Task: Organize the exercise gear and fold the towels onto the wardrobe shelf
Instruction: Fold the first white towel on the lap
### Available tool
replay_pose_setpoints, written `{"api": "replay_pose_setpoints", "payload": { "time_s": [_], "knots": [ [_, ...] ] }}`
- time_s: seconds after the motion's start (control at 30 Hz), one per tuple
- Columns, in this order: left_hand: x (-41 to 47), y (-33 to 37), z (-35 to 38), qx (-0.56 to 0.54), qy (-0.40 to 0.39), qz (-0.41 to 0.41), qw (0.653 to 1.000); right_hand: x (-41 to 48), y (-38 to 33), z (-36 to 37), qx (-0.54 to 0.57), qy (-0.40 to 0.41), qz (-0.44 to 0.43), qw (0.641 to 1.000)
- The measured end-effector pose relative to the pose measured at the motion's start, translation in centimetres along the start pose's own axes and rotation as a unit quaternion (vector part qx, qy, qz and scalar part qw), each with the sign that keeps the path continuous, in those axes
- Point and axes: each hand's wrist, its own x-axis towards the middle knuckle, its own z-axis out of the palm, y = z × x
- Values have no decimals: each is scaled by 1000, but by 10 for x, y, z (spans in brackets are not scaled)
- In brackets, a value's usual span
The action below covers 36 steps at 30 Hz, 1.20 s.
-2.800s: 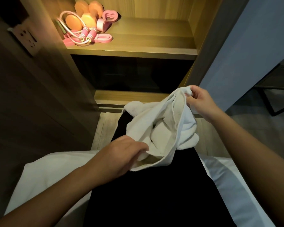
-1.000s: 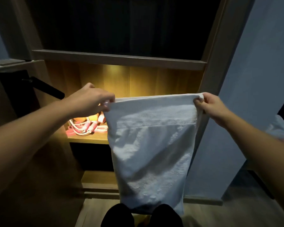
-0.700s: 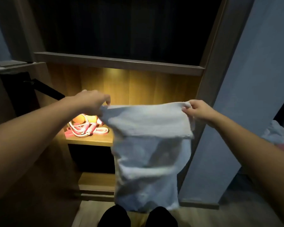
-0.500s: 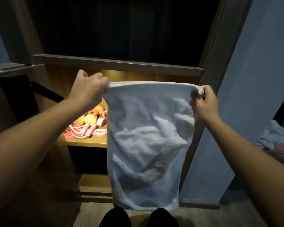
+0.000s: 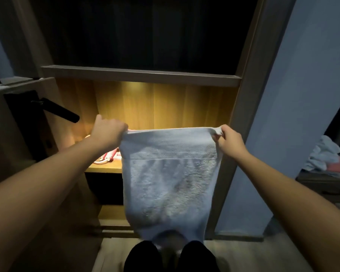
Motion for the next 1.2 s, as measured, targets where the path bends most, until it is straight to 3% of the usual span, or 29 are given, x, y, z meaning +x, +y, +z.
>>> {"api": "replay_pose_setpoints", "payload": {
  "time_s": [0.17, 0.27, 0.47, 0.7, 0.93, 1.03, 1.1, 1.2],
  "knots": [
    [-26, -14, 8, -131, 68, 13, 989, -17, 5, -7, 149, 60, -56, 985],
    [-47, -21, 2, -171, 57, 56, 982, -23, -4, -17, 270, 60, -47, 960],
    [-65, -18, 5, -145, -37, 168, 974, -26, -20, -37, 361, -74, -51, 928],
    [-68, -15, 14, -120, -109, 218, 962, -31, -23, -45, 360, -165, -50, 917],
    [-69, -18, 8, -217, -238, 206, 924, -37, -30, -58, 353, -254, -52, 899],
    [-77, -12, 1, -297, -286, 158, 897, -40, -32, -59, 346, -287, -60, 891],
    [-83, -5, 1, -338, -280, 143, 887, -41, -33, -57, 342, -294, -57, 891],
    [-93, 14, 4, -316, -190, 172, 913, -43, -35, -56, 344, -295, -54, 890]
  ]
}}
